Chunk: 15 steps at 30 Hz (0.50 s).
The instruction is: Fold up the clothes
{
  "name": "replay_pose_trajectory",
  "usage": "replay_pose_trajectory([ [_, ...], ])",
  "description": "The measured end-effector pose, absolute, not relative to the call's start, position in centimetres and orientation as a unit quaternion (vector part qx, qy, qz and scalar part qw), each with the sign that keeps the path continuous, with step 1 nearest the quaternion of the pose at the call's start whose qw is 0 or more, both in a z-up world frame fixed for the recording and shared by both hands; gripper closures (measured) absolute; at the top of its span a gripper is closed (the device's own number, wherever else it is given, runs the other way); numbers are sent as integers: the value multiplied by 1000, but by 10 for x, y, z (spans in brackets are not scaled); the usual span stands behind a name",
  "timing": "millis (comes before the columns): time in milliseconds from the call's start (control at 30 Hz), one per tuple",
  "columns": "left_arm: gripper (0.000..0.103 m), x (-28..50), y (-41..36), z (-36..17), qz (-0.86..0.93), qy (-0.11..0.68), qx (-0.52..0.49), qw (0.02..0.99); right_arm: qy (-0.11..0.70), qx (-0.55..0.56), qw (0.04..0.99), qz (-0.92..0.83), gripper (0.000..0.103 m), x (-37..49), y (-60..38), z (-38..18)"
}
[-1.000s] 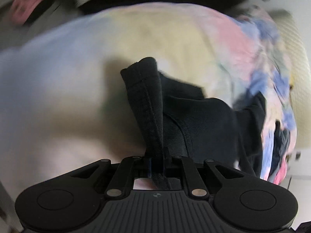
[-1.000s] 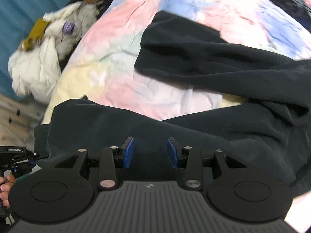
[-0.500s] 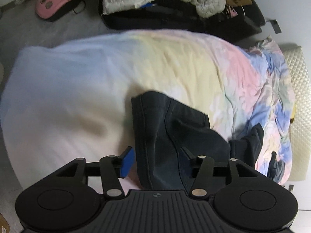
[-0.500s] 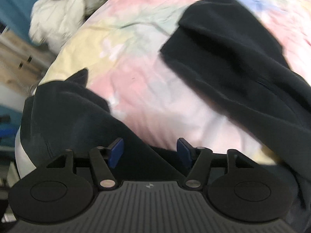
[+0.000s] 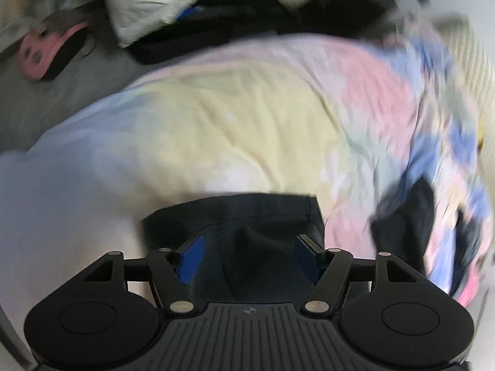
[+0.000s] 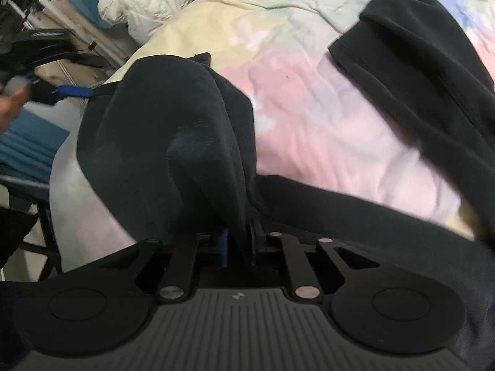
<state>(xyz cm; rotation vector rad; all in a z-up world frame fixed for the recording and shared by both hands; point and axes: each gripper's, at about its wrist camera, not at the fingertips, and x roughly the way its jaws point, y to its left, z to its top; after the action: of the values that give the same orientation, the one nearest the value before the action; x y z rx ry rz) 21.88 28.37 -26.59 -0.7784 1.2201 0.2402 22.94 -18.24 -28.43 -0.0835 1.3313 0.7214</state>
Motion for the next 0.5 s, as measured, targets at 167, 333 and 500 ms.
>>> replay_pose_trajectory([
  [167, 35, 269, 263, -282, 63, 580, -294, 757, 609, -5, 743, 278, 90, 201, -194, -277],
  [333, 35, 312, 247, -304, 27, 599, -247, 761, 618, 32, 755, 219, 88, 189, -196, -284],
  [500, 35, 345, 230, -332, -15, 624, -187, 759, 614, 61, 769, 168, 87, 184, -194, -285],
])
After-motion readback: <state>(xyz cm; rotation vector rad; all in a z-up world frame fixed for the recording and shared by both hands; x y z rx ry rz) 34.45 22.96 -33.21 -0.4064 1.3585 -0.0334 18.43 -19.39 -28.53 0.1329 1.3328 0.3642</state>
